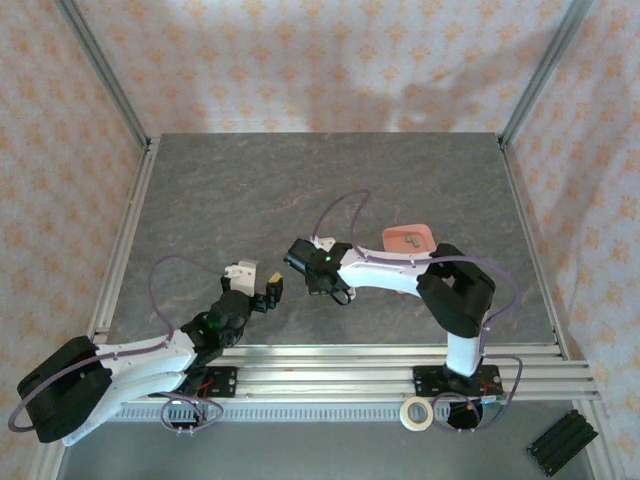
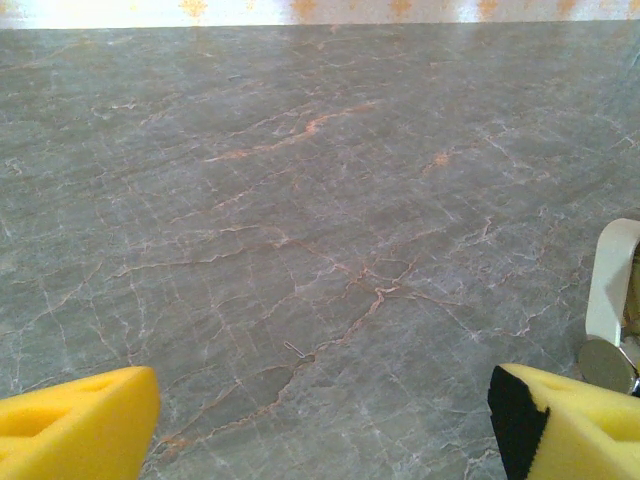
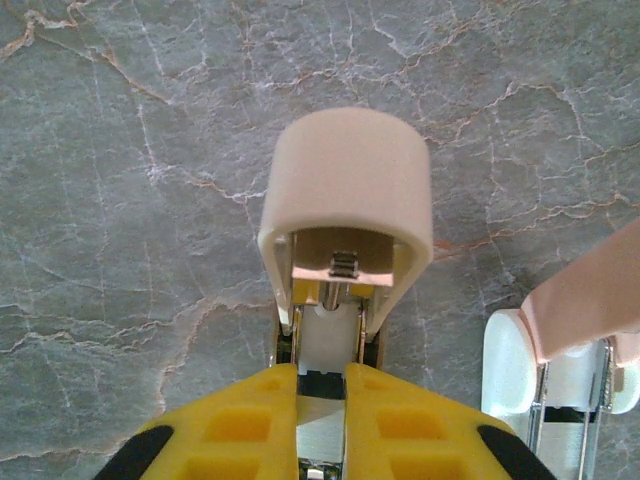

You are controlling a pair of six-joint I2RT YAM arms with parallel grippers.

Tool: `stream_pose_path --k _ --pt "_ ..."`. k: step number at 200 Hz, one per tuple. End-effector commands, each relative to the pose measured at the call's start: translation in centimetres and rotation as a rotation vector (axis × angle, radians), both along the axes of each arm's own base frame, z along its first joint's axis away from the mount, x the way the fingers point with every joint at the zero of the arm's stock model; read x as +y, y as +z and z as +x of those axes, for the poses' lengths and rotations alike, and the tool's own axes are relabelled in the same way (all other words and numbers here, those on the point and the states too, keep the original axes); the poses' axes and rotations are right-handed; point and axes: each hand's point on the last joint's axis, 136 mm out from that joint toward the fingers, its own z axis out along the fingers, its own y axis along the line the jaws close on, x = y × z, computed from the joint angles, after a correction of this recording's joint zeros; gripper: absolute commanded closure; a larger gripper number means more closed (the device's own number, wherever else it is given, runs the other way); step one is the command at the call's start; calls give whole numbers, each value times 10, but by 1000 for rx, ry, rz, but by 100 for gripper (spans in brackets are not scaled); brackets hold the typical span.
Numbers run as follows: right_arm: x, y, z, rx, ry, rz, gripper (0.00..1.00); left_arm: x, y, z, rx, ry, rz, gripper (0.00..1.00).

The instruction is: Load the staples into the stapler

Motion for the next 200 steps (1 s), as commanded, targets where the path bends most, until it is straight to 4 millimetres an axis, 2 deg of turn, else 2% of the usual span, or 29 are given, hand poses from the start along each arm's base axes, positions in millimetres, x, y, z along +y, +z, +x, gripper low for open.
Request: stream_pose_path --k 1,44,109,200 --pt "-4 -8 -4 14 -7 -42 85 3 3 3 -9 16 20 13" --pt "-3 -11 -11 25 -10 -46 85 2 2 3 -7 10 20 13" --pt "-4 -8 -12 21 -19 -44 82 3 3 2 -10 11 20 13" --pt "3 18 -1 -40 -16 -5 72 1 8 3 -17 7 15 13"
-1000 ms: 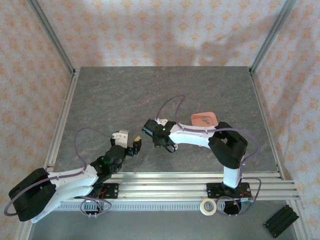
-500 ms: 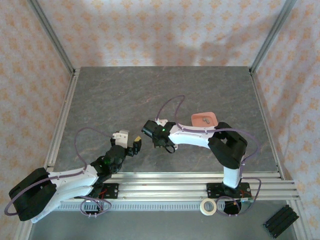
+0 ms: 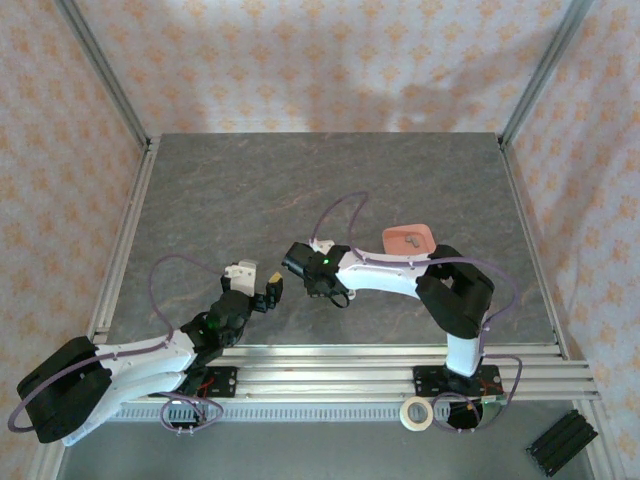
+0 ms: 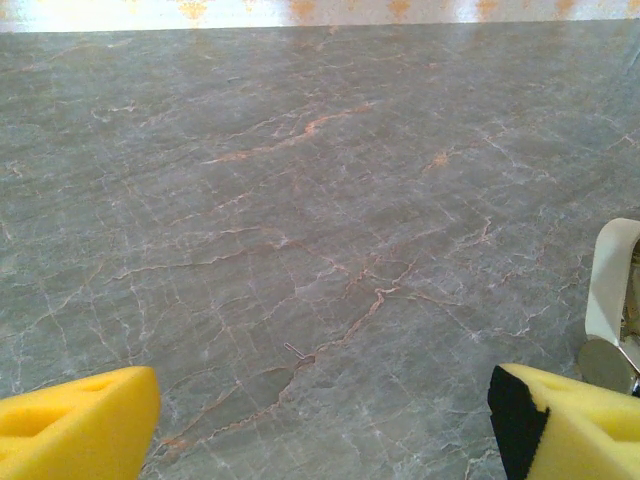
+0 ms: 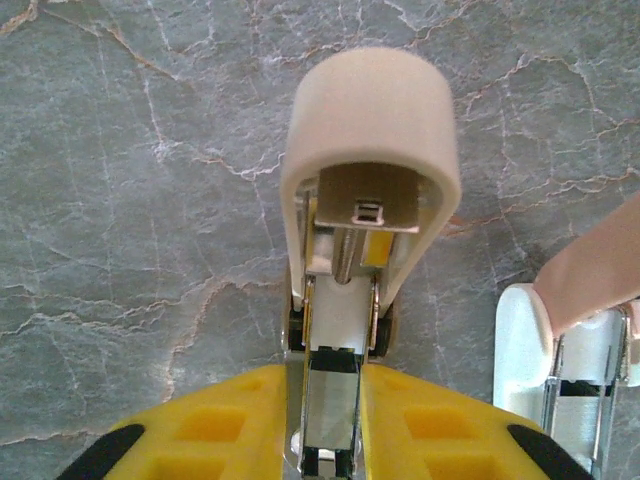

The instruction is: Load the staples into the stapler

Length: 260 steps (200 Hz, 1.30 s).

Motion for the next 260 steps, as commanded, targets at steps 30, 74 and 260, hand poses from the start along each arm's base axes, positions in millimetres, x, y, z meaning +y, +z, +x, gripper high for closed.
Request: stream_pose_path --k 30,74,260 --pt "0 26 8 -61 -8 -2 72 -1 10 4 -15 5 -4 13" --pt "-10 54 12 -122 -31 34 71 -18 21 8 -3 -62 -47 12" --pt "-115 92 10 -236 -243 412 53 -121 36 92 439 -468 -248 18"
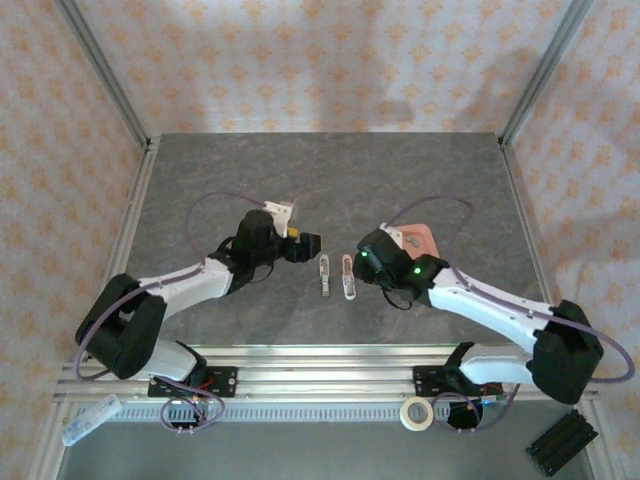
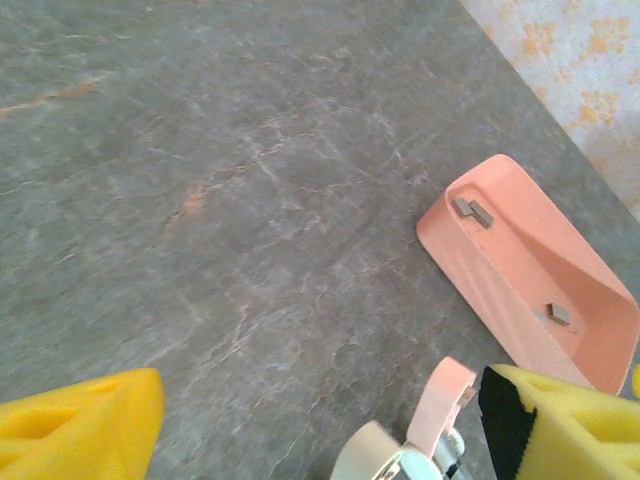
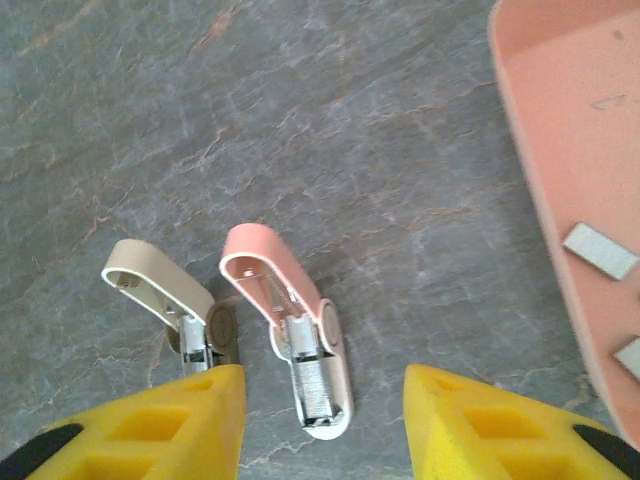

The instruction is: Load the staples into the stapler

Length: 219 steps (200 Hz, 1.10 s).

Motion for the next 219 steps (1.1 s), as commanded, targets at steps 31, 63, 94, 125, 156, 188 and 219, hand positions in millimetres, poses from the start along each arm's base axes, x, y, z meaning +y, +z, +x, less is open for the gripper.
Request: stream_pose_path --k 31,63,94,125,156,188,219 --pt "-16 10 -2 -45 -29 74 51 -25 -10 9 77 -209 125 18" --pt "-14 5 -4 -29 -7 62 51 -41 -24 8 124 -339 156 19" --pt "-12 4 -4 -22 1 59 51 -53 -36 -3 207 -466 154 23" --pt "-12 3 -4 -21 6 60 51 -55 -40 -18 225 -552 156 25" --pt "-10 2 -4 -17 10 59 51 -58 -41 -32 243 -621 141 26" --pt "-8 0 -4 -11 14 60 51 -62 -40 -44 243 -681 136 28" --pt "-8 -1 -3 -6 17 54 51 -64 -36 -58 233 -731 134 29"
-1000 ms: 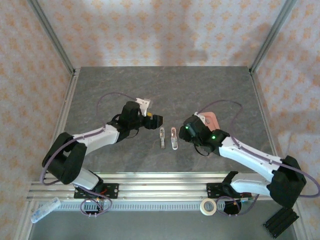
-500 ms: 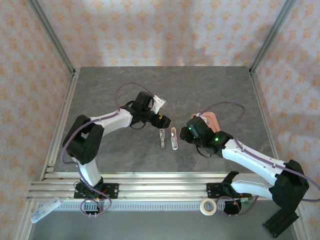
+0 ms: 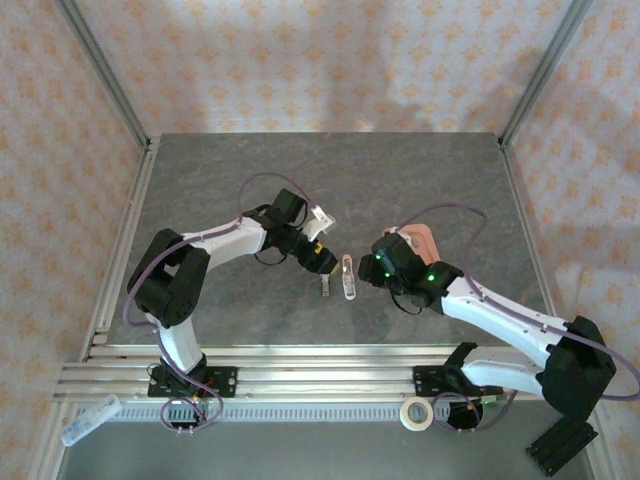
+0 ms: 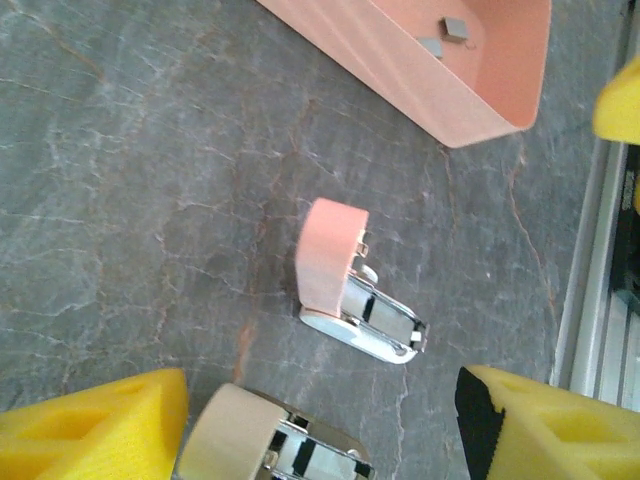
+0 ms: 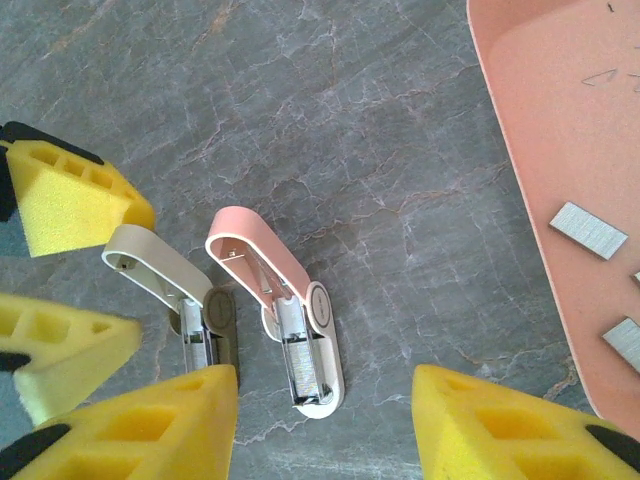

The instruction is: Load the staples into the stapler

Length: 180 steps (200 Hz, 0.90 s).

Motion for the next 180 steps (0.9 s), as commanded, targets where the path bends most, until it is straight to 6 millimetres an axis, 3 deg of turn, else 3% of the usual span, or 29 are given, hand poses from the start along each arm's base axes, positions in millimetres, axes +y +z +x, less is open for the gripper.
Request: stream_pose_path --k 1,78,123,150,180 --pt "1 2 5 -18 3 -4 51 -7 11 -16 -7 -83 -27 29" --pt "5 -3 5 -1 17 -7 52 2 -1 -53 -57 -162 100 29" --pt "7 -4 5 3 23 0 52 7 3 -54 -93 -135 127 29" --pt "8 -2 5 -1 25 5 52 -2 20 -47 -131 -89 86 34" --pt "8 -2 5 -3 24 9 52 -6 17 -51 -143 -85 95 41"
